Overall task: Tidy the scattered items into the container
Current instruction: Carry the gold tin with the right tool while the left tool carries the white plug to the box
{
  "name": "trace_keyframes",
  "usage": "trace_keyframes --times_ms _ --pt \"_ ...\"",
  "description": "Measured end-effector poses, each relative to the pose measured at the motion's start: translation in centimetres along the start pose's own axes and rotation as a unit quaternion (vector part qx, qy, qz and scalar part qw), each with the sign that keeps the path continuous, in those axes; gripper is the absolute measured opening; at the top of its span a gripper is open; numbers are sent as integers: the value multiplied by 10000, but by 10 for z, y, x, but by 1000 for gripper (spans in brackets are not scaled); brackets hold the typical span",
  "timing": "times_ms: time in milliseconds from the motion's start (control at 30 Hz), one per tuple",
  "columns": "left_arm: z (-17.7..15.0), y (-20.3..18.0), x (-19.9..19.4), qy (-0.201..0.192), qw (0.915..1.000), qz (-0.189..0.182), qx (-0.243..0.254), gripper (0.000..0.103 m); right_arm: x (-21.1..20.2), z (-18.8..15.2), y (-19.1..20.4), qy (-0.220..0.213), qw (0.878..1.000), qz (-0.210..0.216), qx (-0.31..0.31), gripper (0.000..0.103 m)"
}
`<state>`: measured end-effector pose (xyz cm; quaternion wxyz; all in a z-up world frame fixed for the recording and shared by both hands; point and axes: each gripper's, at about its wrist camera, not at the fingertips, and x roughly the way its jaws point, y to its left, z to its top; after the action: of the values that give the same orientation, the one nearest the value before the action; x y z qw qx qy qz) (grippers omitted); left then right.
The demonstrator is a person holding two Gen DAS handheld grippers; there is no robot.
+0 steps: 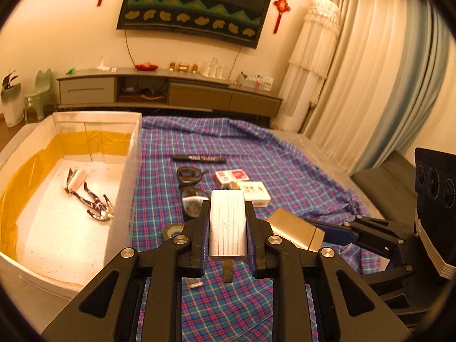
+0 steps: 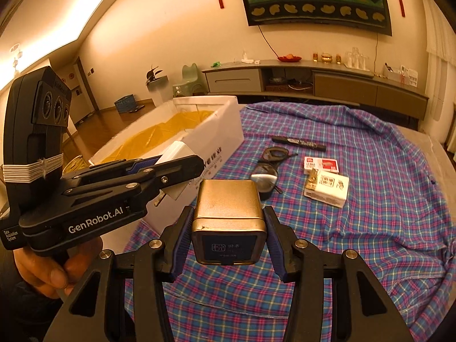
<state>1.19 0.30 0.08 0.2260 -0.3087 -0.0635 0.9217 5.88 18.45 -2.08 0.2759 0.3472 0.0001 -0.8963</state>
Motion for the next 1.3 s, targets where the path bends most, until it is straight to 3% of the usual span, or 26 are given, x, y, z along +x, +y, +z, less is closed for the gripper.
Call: trace_keyframes --times_ms 500,1300 --pt "24 38 -39 -432 9982 131 -394 22 -15 33 42 -269 9987 111 -413 49" --pt "43 118 -75 -760 9891 562 -1126 22 13 89 115 -385 9903 451 -1253 49"
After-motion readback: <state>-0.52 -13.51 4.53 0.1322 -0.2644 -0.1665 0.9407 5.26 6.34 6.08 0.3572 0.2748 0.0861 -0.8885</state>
